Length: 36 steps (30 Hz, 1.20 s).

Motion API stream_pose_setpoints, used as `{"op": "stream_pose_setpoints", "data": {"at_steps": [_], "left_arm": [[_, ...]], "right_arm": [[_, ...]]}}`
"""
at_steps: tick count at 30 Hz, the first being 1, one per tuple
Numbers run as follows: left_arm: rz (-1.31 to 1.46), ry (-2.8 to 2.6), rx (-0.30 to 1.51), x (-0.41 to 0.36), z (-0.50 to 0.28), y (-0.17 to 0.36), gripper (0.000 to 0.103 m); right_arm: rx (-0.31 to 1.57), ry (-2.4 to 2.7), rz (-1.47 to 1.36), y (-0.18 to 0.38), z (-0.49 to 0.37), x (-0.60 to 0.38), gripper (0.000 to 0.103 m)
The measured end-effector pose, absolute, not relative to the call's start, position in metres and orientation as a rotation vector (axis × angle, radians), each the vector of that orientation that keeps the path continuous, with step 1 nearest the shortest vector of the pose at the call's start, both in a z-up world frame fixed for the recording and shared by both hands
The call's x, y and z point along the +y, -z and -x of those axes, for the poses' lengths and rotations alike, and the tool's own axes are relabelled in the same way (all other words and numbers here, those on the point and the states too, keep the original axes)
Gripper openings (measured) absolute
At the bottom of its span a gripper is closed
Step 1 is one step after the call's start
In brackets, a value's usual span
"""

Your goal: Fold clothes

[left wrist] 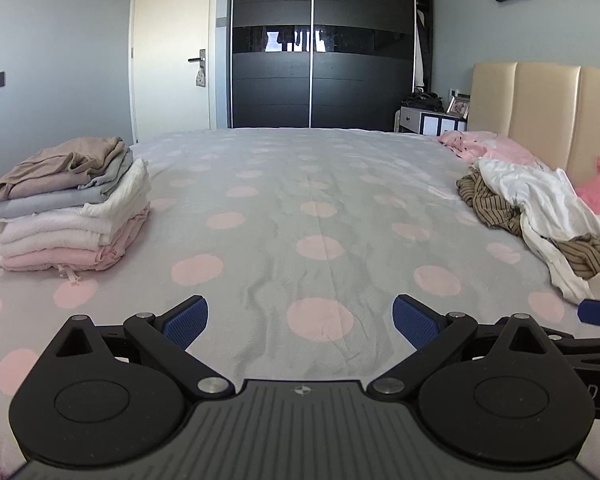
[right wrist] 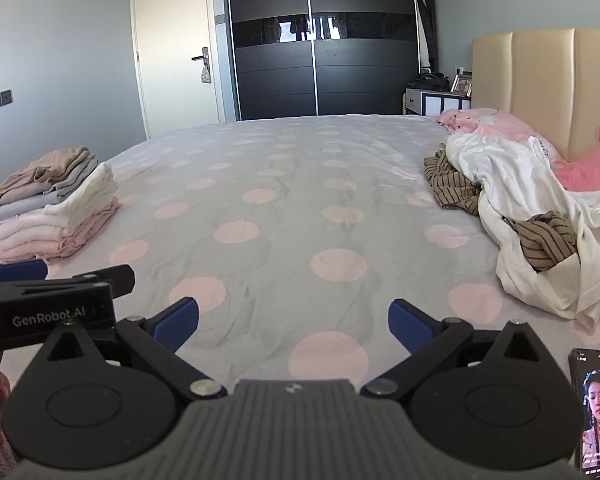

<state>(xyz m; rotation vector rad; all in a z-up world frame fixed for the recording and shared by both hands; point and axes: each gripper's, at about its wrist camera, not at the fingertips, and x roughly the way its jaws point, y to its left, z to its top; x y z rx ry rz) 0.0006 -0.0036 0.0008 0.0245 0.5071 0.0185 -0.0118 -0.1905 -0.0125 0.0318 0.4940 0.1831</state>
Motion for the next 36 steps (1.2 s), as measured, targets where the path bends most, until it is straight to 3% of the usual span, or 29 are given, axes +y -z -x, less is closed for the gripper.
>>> {"op": "stream_pose_setpoints", "data": {"at_steps": [36], "left_arm": [[0.083, -0.01, 0.467, 0.005, 0.004, -0.006, 0.101]], "right_arm": [[0.392, -0.153, -0.063, 0.004, 0.022, -0.197, 0.102]]}}
